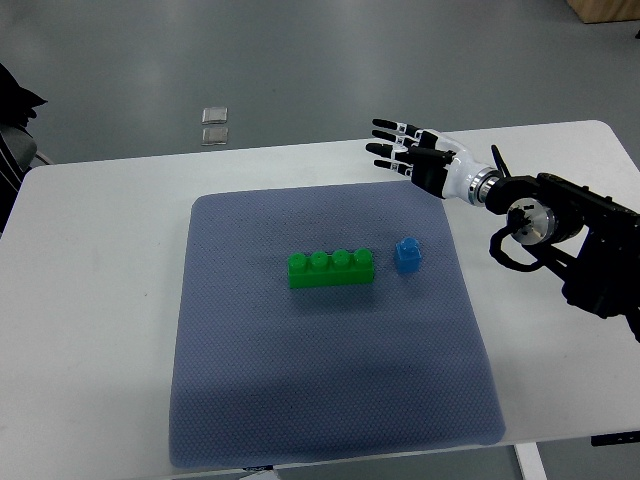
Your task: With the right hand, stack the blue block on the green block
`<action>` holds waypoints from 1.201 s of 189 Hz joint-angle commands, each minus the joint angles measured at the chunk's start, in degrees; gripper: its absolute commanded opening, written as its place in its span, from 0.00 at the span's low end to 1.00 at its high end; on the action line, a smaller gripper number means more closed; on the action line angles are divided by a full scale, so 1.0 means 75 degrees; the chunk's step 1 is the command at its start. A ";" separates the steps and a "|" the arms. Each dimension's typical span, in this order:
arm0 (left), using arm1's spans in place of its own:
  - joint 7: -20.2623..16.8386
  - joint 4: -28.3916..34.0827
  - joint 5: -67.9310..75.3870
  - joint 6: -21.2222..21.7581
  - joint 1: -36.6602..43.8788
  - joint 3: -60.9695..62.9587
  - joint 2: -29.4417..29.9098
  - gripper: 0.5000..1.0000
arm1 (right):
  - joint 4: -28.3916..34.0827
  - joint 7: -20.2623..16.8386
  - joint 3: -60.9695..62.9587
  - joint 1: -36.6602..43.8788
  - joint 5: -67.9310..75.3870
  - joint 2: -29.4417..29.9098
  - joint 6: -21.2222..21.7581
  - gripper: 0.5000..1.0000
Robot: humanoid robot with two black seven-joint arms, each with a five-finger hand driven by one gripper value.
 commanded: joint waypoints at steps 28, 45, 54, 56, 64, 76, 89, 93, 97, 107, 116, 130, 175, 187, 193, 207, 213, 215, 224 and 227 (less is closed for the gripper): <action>-0.0046 -0.0094 -0.0012 0.0001 0.0004 -0.0001 0.0000 1.00 | -0.0011 0.0050 -0.0023 -0.0012 -0.0667 0.0000 -0.0082 0.84; -0.0046 -0.0118 0.0000 -0.0034 -0.0008 -0.0001 0.0000 1.00 | 0.0001 0.0073 0.0012 -0.0012 -0.0914 0.0035 -0.0304 0.84; -0.0046 -0.0118 0.0000 -0.0046 -0.0008 0.0011 0.0000 1.00 | 0.0001 0.0109 0.0012 -0.0012 -0.0914 0.0058 -0.0375 0.84; -0.0046 -0.0118 0.0000 -0.0046 -0.0008 0.0011 0.0000 1.00 | 0.0001 0.0109 0.0012 -0.0012 -0.0914 0.0058 -0.0386 0.84; -0.0046 -0.0094 0.0000 -0.0046 -0.0008 -0.0001 0.0000 1.00 | 0.0001 0.0144 0.0012 -0.0012 -0.0914 0.0070 -0.0398 0.84; -0.0046 -0.0047 0.0000 -0.0046 -0.0008 -0.0001 0.0000 1.00 | 0.0013 0.0144 0.0012 -0.0012 -0.0937 0.0070 -0.0375 0.84; -0.0046 -0.0047 0.0000 -0.0034 -0.0008 -0.0001 0.0000 1.00 | 0.0036 0.0155 0.0012 -0.0012 -0.0961 0.0047 -0.0328 0.84; -0.0046 -0.0047 0.0000 -0.0034 -0.0008 -0.0001 0.0000 1.00 | 0.0036 0.0155 -0.0012 -0.0012 -0.0973 0.0035 -0.0316 0.84; -0.0046 -0.0047 -0.0012 -0.0034 -0.0008 -0.0001 0.0000 1.00 | 0.0059 0.0155 -0.0012 -0.0012 -0.0984 0.0011 -0.0293 0.84; -0.0046 -0.0047 0.0000 -0.0046 -0.0008 -0.0001 0.0000 1.00 | 0.0095 0.0155 -0.0058 -0.0012 -0.0996 -0.0036 -0.0234 0.84; -0.0046 -0.0059 0.0000 -0.0034 -0.0008 -0.0001 0.0000 1.00 | 0.0106 0.0155 -0.0082 -0.0012 -0.1031 -0.0059 -0.0105 0.84; -0.0046 -0.0094 0.0000 -0.0046 -0.0008 -0.0001 0.0000 1.00 | 0.0118 0.0155 -0.0070 0.0000 -0.1254 -0.0176 0.0106 0.84; -0.0046 -0.0059 0.0000 -0.0034 -0.0008 -0.0001 0.0000 1.00 | 0.0153 0.0167 -0.0058 -0.0024 -0.1734 -0.0856 0.0633 0.84; -0.0046 -0.0071 0.0000 -0.0046 -0.0008 -0.0001 0.0000 1.00 | 0.0200 0.0167 -0.0105 -0.0024 -0.1933 -0.0985 0.0844 0.84; -0.0046 -0.0071 0.0000 -0.0034 -0.0008 -0.0001 0.0000 1.00 | 0.0235 0.0179 -0.0094 -0.0047 -0.2132 -0.1043 0.0926 0.84; -0.0046 -0.0083 0.0000 -0.0046 -0.0008 -0.0001 0.0000 1.00 | 0.0434 0.0343 -0.0094 -0.0094 -0.2799 -0.1242 0.0996 0.84; -0.0046 -0.0083 0.0000 -0.0034 -0.0008 -0.0001 0.0000 1.00 | 0.0633 0.0436 -0.0082 -0.0152 -0.3163 -0.1418 0.1008 0.84; -0.0046 -0.0083 0.0000 -0.0046 -0.0008 -0.0001 0.0000 1.00 | 0.0715 0.0472 -0.0082 -0.0176 -0.3292 -0.1500 0.1008 0.84; -0.0046 -0.0083 0.0000 -0.0046 -0.0008 -0.0001 0.0000 1.00 | 0.1020 0.0636 -0.0094 -0.0270 -0.3808 -0.1758 0.1020 0.84; -0.0046 -0.0094 0.0000 -0.0034 -0.0008 -0.0001 0.0000 1.00 | 0.1137 0.0729 -0.0094 -0.0305 -0.4042 -0.1816 0.1020 0.84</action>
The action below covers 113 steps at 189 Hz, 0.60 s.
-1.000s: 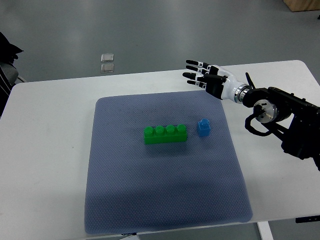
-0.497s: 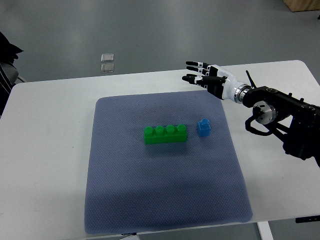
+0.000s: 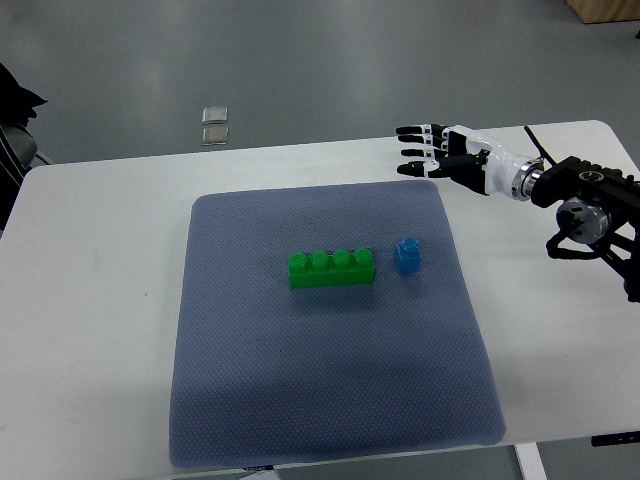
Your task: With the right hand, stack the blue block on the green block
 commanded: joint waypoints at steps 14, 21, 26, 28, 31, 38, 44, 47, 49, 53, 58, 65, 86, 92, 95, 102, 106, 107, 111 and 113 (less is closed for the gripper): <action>0.0000 -0.0021 0.0000 -0.0003 0.0000 0.0000 0.0000 1.00 | 0.0949 0.0644 -0.0051 -0.0211 -0.1831 -0.0688 0.0039 0.84; 0.0000 -0.0010 0.0000 -0.0003 0.0000 0.0000 0.0000 1.00 | 0.1136 0.0820 -0.0167 -0.0211 -0.2217 -0.0746 0.0028 0.84; 0.0000 -0.0010 0.0000 -0.0003 0.0000 0.0000 0.0000 1.00 | 0.1219 0.0890 -0.0250 -0.0223 -0.2394 -0.0805 0.0004 0.84; 0.0000 -0.0010 0.0000 -0.0003 0.0000 0.0000 0.0000 1.00 | 0.1254 0.0925 -0.0285 -0.0223 -0.2476 -0.0840 -0.0007 0.84; 0.0000 -0.0010 0.0000 0.0009 0.0000 0.0000 0.0000 1.00 | 0.1289 0.0961 -0.0332 -0.0223 -0.2546 -0.0887 -0.0031 0.84; 0.0000 -0.0010 0.0000 -0.0003 0.0000 0.0000 0.0000 1.00 | 0.1394 0.1101 -0.0472 -0.0223 -0.2815 -0.1097 -0.0043 0.84; 0.0000 -0.0010 0.0000 -0.0003 0.0000 0.0000 0.0000 1.00 | 0.1488 0.1218 -0.0589 -0.0223 -0.3014 -0.1203 -0.0054 0.84; 0.0000 -0.0010 0.0000 -0.0003 0.0000 0.0000 0.0000 1.00 | 0.1523 0.1265 -0.0637 -0.0223 -0.3074 -0.1227 -0.0054 0.84; 0.0000 -0.0010 0.0000 -0.0003 0.0000 0.0000 0.0000 1.00 | 0.1547 0.1300 -0.0672 -0.0223 -0.3132 -0.1262 -0.0066 0.84; 0.0000 -0.0010 0.0000 0.0009 0.0000 0.0000 0.0000 1.00 | 0.1617 0.1371 -0.0719 -0.0223 -0.3261 -0.1297 -0.0066 0.84; 0.0000 -0.0010 0.0000 -0.0003 0.0000 0.0000 0.0000 1.00 | 0.1652 0.1429 -0.0765 -0.0223 -0.3390 -0.1321 -0.0078 0.84; 0.0000 -0.0010 0.0000 -0.0003 0.0000 0.0000 0.0000 1.00 | 0.1699 0.1464 -0.0812 -0.0223 -0.3671 -0.1321 -0.0194 0.84; 0.0000 -0.0010 0.0000 0.0009 0.0000 0.0000 0.0000 1.00 | 0.1711 0.1464 -0.1012 -0.0328 -0.4574 -0.1274 -0.0804 0.84; 0.0000 -0.0010 0.0000 0.0009 0.0000 0.0000 0.0000 1.00 | 0.1711 0.1464 -0.1140 -0.0375 -0.4854 -0.1250 -0.1038 0.84; 0.0000 -0.0010 0.0000 0.0009 0.0000 0.0000 0.0000 1.00 | 0.1711 0.1464 -0.1176 -0.0387 -0.4925 -0.1239 -0.1109 0.84; 0.0000 -0.0010 0.0000 0.0009 0.0000 0.0000 0.0000 1.00 | 0.1723 0.1429 -0.1316 -0.0434 -0.5159 -0.1215 -0.1413 0.83; 0.0000 -0.0010 0.0000 0.0009 0.0000 0.0000 0.0000 1.00 | 0.1723 0.1406 -0.1398 -0.0457 -0.5241 -0.1203 -0.1554 0.83; 0.0000 -0.0010 0.0000 0.0009 0.0000 0.0000 0.0000 1.00 | 0.1723 0.1406 -0.1398 -0.0457 -0.5242 -0.1203 -0.1554 0.83; 0.0000 -0.0010 0.0000 -0.0003 0.0000 0.0000 0.0000 1.00 | 0.1723 0.1394 -0.1469 -0.0469 -0.5288 -0.1192 -0.1660 0.83; 0.0000 -0.0010 0.0000 -0.0003 0.0000 0.0000 0.0000 1.00 | 0.1734 0.1383 -0.1503 -0.0480 -0.5300 -0.1192 -0.1706 0.83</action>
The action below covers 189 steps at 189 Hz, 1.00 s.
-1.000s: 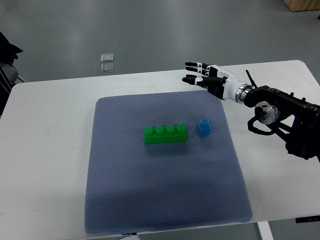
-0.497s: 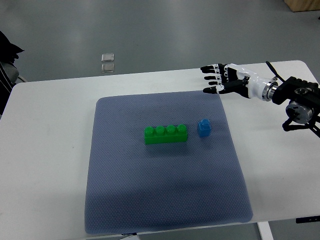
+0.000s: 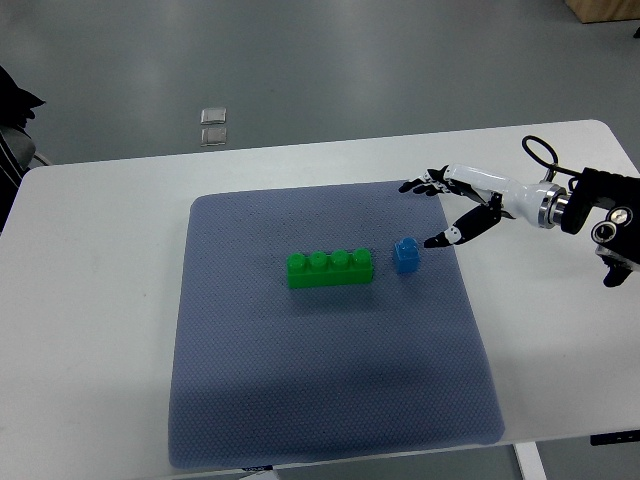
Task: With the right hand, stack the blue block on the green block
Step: 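Move the right hand down to the small blue block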
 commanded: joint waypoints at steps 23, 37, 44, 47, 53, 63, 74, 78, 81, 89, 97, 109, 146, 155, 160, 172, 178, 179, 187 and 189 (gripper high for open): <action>0.0000 0.0000 0.0000 -0.0005 0.0000 0.0000 0.0000 1.00 | 0.0007 -0.0367 -0.0590 -0.0111 -0.0461 0.0088 -0.0927 0.82; 0.0000 0.0000 0.0000 -0.0005 0.0000 0.0000 0.0000 1.00 | 0.0007 -0.0531 -0.0601 -0.0169 -0.0461 0.0216 -0.1033 0.81; 0.0000 0.0000 0.0000 -0.0005 0.0000 0.0000 0.0000 1.00 | -0.0004 -0.0601 -0.0601 -0.0204 -0.0461 0.0287 -0.1114 0.80; 0.0000 0.0000 0.0000 -0.0005 0.0000 0.0000 0.0000 1.00 | -0.0004 -0.0625 -0.0601 -0.0204 -0.0461 0.0298 -0.1126 0.80; 0.0000 0.0000 0.0000 0.0006 0.0000 0.0000 0.0000 1.00 | -0.0004 -0.0707 -0.0601 -0.0216 -0.0461 0.0345 -0.1208 0.80; 0.0000 0.0000 0.0000 -0.0005 0.0000 0.0000 0.0000 1.00 | -0.0016 -0.0824 -0.0601 -0.0251 -0.0461 0.0357 -0.1361 0.77; 0.0000 0.0000 0.0000 -0.0005 0.0000 0.0000 0.0000 1.00 | -0.0016 -0.0906 -0.0601 -0.0286 -0.0461 0.0381 -0.1454 0.74; 0.0000 0.0000 0.0000 0.0006 0.0000 0.0000 0.0000 1.00 | -0.0016 -0.0918 -0.0601 -0.0286 -0.0461 0.0381 -0.1478 0.73; 0.0000 0.0000 0.0000 0.0006 0.0000 0.0000 0.0000 1.00 | -0.0016 -0.0930 -0.0601 -0.0286 -0.0461 0.0381 -0.1478 0.73; 0.0000 0.0000 0.0000 0.0006 0.0000 0.0000 0.0000 1.00 | -0.0016 -0.0941 -0.0601 -0.0286 -0.0461 0.0416 -0.1490 0.72; 0.0000 0.0000 0.0000 -0.0005 0.0000 0.0000 0.0000 1.00 | -0.0004 -0.0941 -0.0601 -0.0298 -0.0461 0.0474 -0.1478 0.71; 0.0000 0.0000 0.0000 0.0006 0.0000 0.0000 0.0000 1.00 | -0.0004 -0.0953 -0.0601 -0.0298 -0.0461 0.0521 -0.1490 0.70; 0.0000 0.0000 0.0000 0.0006 0.0000 0.0000 0.0000 1.00 | 0.0031 -0.0953 -0.0601 -0.0275 -0.0461 0.0533 -0.1478 0.66; 0.0000 0.0000 0.0000 0.0006 0.0000 0.0000 0.0000 1.00 | 0.0054 -0.0965 -0.0601 -0.0275 -0.0461 0.0533 -0.1478 0.65; 0.0000 0.0000 0.0000 0.0006 0.0000 0.0000 0.0000 1.00 | 0.0101 -0.0965 -0.0601 -0.0275 -0.0461 0.0533 -0.1489 0.63; 0.0000 0.0000 0.0000 -0.0005 0.0000 0.0000 0.0000 1.00 | 0.0136 -0.0965 -0.0601 -0.0275 -0.0472 0.0533 -0.1490 0.61; 0.0000 0.0000 0.0000 -0.0005 0.0000 0.0000 0.0000 1.00 | 0.0136 -0.0965 -0.0601 -0.0275 -0.0472 0.0533 -0.1490 0.60; 0.0000 0.0000 0.0000 -0.0005 0.0000 0.0000 0.0000 1.00 | 0.0136 -0.0965 -0.0601 -0.0275 -0.0472 0.0533 -0.1490 0.60; 0.0000 0.0000 0.0000 -0.0005 0.0000 0.0000 0.0000 1.00 | 0.0136 -0.0965 -0.0601 -0.0275 -0.0472 0.0533 -0.1490 0.59; 0.0000 0.0000 0.0000 -0.0005 0.0000 0.0000 0.0000 1.00 | 0.0136 -0.0965 -0.0613 -0.0275 -0.0472 0.0533 -0.1490 0.59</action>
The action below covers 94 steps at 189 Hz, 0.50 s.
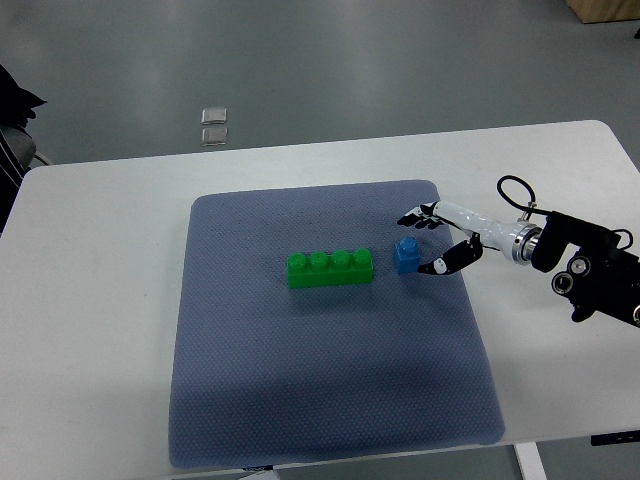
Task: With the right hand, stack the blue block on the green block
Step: 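Move the right hand down to the small blue block, then close the right hand fingers around the blue block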
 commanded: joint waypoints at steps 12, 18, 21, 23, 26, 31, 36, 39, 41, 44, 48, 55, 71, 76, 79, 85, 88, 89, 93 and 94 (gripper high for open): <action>0.0000 -0.0001 0.0000 0.0004 0.0000 0.0000 0.0000 1.00 | 0.0026 -0.0001 0.0001 0.0012 -0.0004 0.0000 0.0009 0.57; 0.0000 -0.0001 0.0000 0.0004 0.0000 0.0000 0.0000 1.00 | 0.0038 -0.0001 -0.0011 0.0012 -0.0004 0.0000 0.0009 0.56; 0.0000 -0.0001 0.0000 0.0004 0.0000 0.0000 0.0000 1.00 | 0.0073 -0.0001 -0.0011 0.0012 -0.0004 0.0000 0.0009 0.56; 0.0000 -0.0001 0.0000 -0.0007 0.0000 0.0000 0.0000 1.00 | 0.0085 -0.0001 -0.0011 0.0012 -0.0004 0.0000 0.0009 0.56; 0.0000 -0.0001 0.0000 0.0004 0.0000 0.0000 0.0000 1.00 | 0.0108 -0.0001 -0.0011 0.0012 -0.0016 0.0000 0.0009 0.56; 0.0000 -0.0001 0.0000 -0.0007 0.0000 0.0000 0.0000 1.00 | 0.0131 -0.0001 -0.0011 0.0001 -0.0016 0.0000 0.0009 0.55; 0.0000 -0.0001 0.0000 -0.0007 0.0000 0.0000 0.0000 1.00 | 0.0132 -0.0001 -0.0011 0.0001 -0.0039 0.0000 0.0009 0.55; 0.0000 -0.0001 0.0000 -0.0007 0.0000 0.0000 0.0000 1.00 | 0.0143 -0.0001 -0.0011 0.0001 -0.0063 0.0000 0.0009 0.54; 0.0000 -0.0001 0.0000 0.0004 0.0000 0.0000 0.0000 1.00 | 0.0143 -0.0001 -0.0011 -0.0011 -0.0074 0.0000 0.0009 0.54; 0.0000 -0.0001 0.0000 -0.0007 0.0000 0.0000 0.0000 1.00 | 0.0143 -0.0001 -0.0011 -0.0011 -0.0086 0.0000 0.0009 0.54; 0.0000 -0.0001 0.0000 -0.0007 0.0000 0.0000 0.0000 1.00 | 0.0143 -0.0001 -0.0011 -0.0011 -0.0121 0.0000 0.0009 0.54; 0.0000 -0.0001 0.0000 0.0004 0.0000 0.0000 0.0000 1.00 | 0.0143 -0.0001 -0.0011 -0.0023 -0.0180 0.0000 0.0009 0.53; 0.0000 -0.0001 0.0000 0.0004 0.0000 0.0000 0.0000 1.00 | 0.0143 0.0010 -0.0011 -0.0034 -0.0332 0.0035 -0.0003 0.52; 0.0000 -0.0001 0.0000 -0.0007 0.0000 0.0000 0.0000 1.00 | 0.0143 0.0010 -0.0011 -0.0034 -0.0379 0.0035 -0.0014 0.52; 0.0000 -0.0001 0.0000 0.0004 0.0000 0.0000 0.0000 1.00 | 0.0143 0.0010 -0.0011 -0.0034 -0.0391 0.0035 -0.0015 0.51; 0.0000 -0.0001 0.0000 -0.0007 0.0000 0.0000 0.0000 1.00 | 0.0143 0.0010 -0.0011 -0.0034 -0.0438 0.0047 -0.0050 0.50; 0.0000 -0.0001 0.0000 -0.0007 0.0000 0.0000 0.0000 1.00 | 0.0143 0.0010 -0.0011 -0.0034 -0.0461 0.0047 -0.0073 0.50; 0.0000 -0.0001 0.0000 -0.0007 0.0000 0.0000 0.0000 1.00 | 0.0143 0.0010 -0.0011 -0.0034 -0.0461 0.0047 -0.0073 0.50; 0.0012 -0.0001 0.0000 0.0004 0.0000 0.0000 0.0000 1.00 | 0.0143 0.0010 -0.0011 -0.0034 -0.0496 0.0047 -0.0085 0.50; 0.0000 -0.0001 0.0000 0.0004 0.0000 0.0000 0.0000 1.00 | 0.0143 0.0010 -0.0011 -0.0034 -0.0519 0.0047 -0.0085 0.50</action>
